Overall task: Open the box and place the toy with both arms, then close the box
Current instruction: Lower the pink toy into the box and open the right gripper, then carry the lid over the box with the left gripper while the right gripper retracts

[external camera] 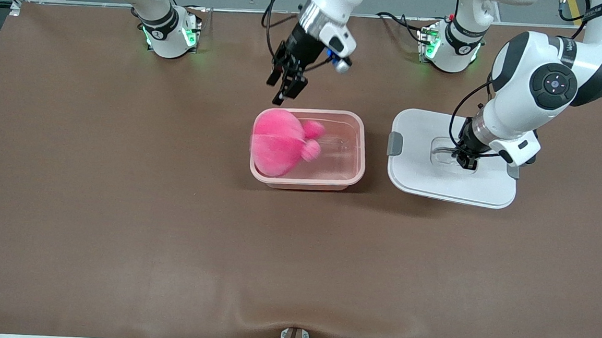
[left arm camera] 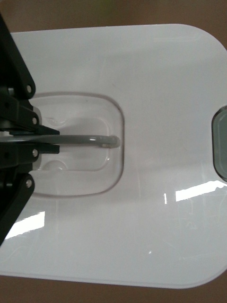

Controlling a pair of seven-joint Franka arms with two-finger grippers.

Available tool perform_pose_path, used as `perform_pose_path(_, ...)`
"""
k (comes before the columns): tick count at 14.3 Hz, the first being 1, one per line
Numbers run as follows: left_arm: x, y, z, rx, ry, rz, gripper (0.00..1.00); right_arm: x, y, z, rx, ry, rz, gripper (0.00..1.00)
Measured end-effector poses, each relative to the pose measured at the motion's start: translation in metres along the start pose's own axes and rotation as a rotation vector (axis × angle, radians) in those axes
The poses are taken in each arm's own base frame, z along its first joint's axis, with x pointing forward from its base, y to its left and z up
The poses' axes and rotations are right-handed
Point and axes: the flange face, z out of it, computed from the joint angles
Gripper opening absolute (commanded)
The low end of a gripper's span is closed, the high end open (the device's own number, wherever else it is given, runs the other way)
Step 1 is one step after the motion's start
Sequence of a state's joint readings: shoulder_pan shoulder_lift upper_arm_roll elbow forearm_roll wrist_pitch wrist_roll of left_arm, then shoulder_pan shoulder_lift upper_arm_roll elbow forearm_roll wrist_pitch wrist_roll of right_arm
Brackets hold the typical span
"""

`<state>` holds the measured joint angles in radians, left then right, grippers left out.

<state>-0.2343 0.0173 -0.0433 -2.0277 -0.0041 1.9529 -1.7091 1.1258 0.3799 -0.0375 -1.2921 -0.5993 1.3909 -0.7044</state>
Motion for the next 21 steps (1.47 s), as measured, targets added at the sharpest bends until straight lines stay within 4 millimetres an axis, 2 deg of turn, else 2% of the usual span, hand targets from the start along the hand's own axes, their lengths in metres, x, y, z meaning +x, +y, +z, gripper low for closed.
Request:
perform_pose_path(1, 0.000, 0.000, 0.000, 0.001, 0.000, 0.000, 0.00, -0.016, 0.004, -0.016, -0.003, 0.011, 0.028, 1.00)
perform_pose_path(2, 0.000, 0.000, 0.000, 0.001, 0.000, 0.000, 0.00, -0.035, 0.011, -0.024, -0.002, 0.017, 0.065, 1.00)
perform_pose_path(3, 0.000, 0.000, 0.000, 0.001, 0.000, 0.000, 0.00, -0.056, 0.023, -0.021, 0.014, 0.019, 0.108, 1.00)
perform_pose_path(4, 0.000, 0.000, 0.001, 0.001, 0.000, 0.000, 0.00, -0.079, 0.039, -0.008, 0.051, 0.026, 0.152, 1.00)
perform_pose_path(6, 0.000, 0.000, 0.001, 0.002, 0.000, 0.001, 0.00, -0.125, 0.075, 0.038, 0.150, 0.034, 0.247, 1.00)
perform_pose_path(8, -0.001, 0.000, 0.001, 0.002, 0.000, 0.001, 0.00, -0.165, 0.101, 0.082, 0.215, 0.019, 0.327, 1.00)
perform_pose_path(12, -0.009, -0.002, 0.001, 0.008, -0.047, -0.009, 0.00, -0.228, 0.124, 0.153, 0.387, 0.049, 0.489, 1.00)
perform_pose_path(14, -0.024, -0.004, 0.000, 0.009, -0.055, 0.005, 0.00, -0.271, 0.131, 0.193, 0.477, 0.062, 0.594, 1.00)
perform_pose_path(16, -0.044, -0.007, -0.002, 0.007, -0.054, -0.006, 0.00, -0.316, 0.134, 0.225, 0.541, 0.073, 0.679, 1.00)
perform_pose_path(21, -0.088, -0.009, -0.006, 0.000, -0.055, -0.054, 0.00, -0.415, 0.113, 0.284, 0.695, 0.121, 0.872, 1.00)
